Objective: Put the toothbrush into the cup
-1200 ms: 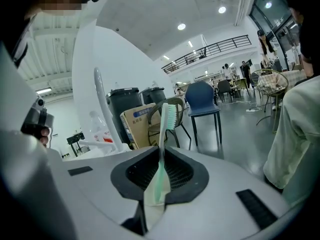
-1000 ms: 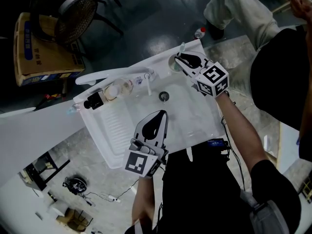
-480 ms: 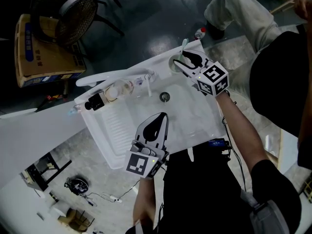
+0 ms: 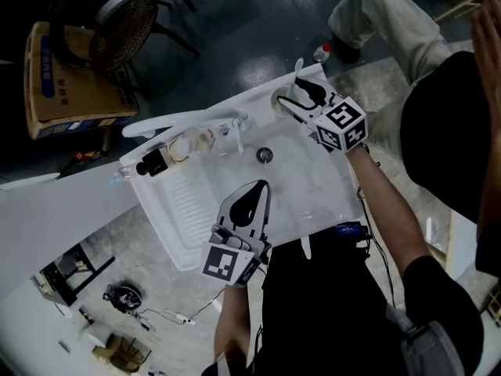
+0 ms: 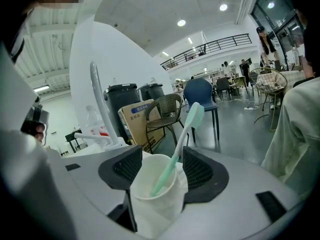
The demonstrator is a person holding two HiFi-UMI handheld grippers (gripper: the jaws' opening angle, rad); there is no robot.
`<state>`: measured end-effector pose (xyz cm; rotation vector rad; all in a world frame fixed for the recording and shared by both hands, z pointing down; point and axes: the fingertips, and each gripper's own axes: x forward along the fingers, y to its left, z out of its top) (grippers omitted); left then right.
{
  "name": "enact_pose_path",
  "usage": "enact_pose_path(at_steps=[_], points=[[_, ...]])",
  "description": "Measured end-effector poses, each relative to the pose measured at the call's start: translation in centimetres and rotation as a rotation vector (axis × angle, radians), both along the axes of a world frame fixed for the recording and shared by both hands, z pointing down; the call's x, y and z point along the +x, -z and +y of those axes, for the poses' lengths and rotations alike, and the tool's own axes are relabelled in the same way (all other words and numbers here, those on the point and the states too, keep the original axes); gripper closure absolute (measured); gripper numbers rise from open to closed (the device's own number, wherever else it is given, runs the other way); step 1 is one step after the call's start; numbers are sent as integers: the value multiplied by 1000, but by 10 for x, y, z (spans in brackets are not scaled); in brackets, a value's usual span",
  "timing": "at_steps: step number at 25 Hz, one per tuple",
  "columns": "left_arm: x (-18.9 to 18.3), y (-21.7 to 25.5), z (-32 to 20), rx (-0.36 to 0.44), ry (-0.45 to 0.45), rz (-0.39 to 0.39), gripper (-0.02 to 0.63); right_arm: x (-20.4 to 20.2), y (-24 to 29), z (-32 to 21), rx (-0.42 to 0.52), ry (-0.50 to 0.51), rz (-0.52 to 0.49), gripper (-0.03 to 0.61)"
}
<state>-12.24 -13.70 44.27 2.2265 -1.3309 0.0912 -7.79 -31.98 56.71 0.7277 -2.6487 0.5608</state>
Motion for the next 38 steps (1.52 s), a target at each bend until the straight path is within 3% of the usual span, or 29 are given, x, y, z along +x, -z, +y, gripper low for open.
enact_pose_path(at_steps=[10, 27, 32, 38], points=[[-2, 3, 2, 4, 10, 5, 603, 13, 1, 3, -18, -43, 2, 334], [3, 24, 22, 39, 28, -9, 603, 18, 41, 39, 28, -16, -23, 353], [4, 24, 36, 31, 49, -12, 603, 25, 55, 57, -1, -30, -66, 408], [1, 26, 55, 30, 70, -20, 603, 32, 79, 86, 33, -5, -53, 462]])
